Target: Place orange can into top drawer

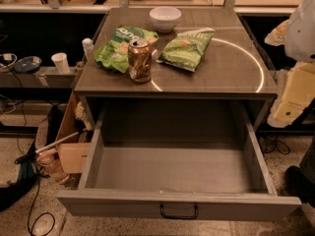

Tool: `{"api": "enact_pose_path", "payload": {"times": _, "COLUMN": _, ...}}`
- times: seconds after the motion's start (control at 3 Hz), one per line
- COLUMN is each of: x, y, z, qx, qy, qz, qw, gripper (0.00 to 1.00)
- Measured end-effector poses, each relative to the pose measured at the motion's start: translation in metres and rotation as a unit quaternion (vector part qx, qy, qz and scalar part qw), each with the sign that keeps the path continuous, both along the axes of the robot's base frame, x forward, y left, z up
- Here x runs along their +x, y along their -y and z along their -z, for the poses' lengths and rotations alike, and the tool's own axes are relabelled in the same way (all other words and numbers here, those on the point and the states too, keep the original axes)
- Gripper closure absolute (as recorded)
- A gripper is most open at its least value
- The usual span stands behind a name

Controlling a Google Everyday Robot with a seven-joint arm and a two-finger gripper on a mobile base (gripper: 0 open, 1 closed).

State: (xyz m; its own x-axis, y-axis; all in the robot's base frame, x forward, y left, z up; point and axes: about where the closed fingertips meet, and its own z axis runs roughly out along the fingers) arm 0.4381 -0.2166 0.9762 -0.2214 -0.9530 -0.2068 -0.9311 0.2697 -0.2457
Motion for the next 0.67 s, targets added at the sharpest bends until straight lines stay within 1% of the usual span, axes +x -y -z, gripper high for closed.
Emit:
{"api": "enact_pose_path", "payload": {"times": 0.33, "x": 0.002, "y": -0.001, "z": -0.001, "qx": 0.004, "qy": 0.007, "qz": 0.005, "qw": 1.0, "gripper": 0.0}}
{"api": "enact_pose_path", "payload": {"times": 0.67, "x": 0.014, "y": -0.002, "z": -0.004, "qx": 0.009, "qy": 0.02, "qz": 0.006, "qw": 0.9997, "gripper": 0.0}}
